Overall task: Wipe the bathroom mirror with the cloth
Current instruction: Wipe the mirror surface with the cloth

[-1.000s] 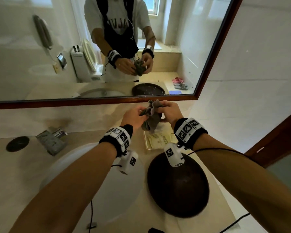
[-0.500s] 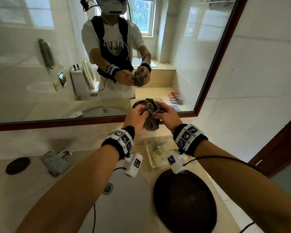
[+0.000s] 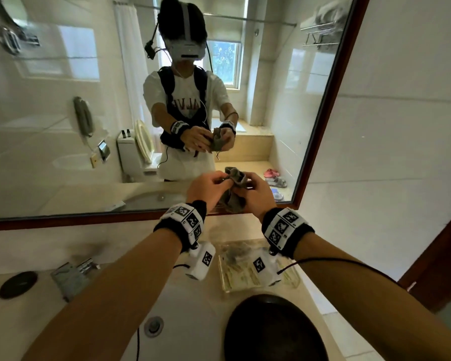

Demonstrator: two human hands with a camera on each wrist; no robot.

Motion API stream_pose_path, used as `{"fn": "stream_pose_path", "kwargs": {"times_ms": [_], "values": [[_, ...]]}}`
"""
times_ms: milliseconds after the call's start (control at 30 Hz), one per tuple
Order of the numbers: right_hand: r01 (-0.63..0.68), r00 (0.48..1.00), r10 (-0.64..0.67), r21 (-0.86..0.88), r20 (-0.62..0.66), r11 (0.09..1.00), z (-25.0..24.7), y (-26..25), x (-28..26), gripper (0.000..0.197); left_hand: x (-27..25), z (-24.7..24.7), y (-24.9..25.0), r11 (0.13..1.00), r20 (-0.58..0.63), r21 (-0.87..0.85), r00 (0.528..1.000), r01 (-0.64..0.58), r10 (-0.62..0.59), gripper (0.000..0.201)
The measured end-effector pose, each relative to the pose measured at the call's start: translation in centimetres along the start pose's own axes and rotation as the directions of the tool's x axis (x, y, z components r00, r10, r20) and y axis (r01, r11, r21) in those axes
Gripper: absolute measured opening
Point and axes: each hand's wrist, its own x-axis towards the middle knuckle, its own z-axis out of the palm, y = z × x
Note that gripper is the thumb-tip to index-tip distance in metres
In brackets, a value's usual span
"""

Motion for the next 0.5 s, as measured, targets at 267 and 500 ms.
{"fn": "stream_pose_path", "kwargs": {"times_ms": [267, 500], "values": [[0.056, 0.997, -0.057, -0.021, -0.055, 0.998, -7.2, -1.5, 3.4, 0.024, 3.9, 3.1, 6.0, 0.967, -0.2, 0.231, 0.967, -0.109, 0.157, 0.051], [0.088, 0.992, -0.092, -0.046, -0.088, 0.995, -11.2, -2.8, 8.4, 0.03, 8.2, 3.8, 12.2, 0.845, -0.242, 0.532, 0.944, -0.062, 0.222, 0.064]]}}
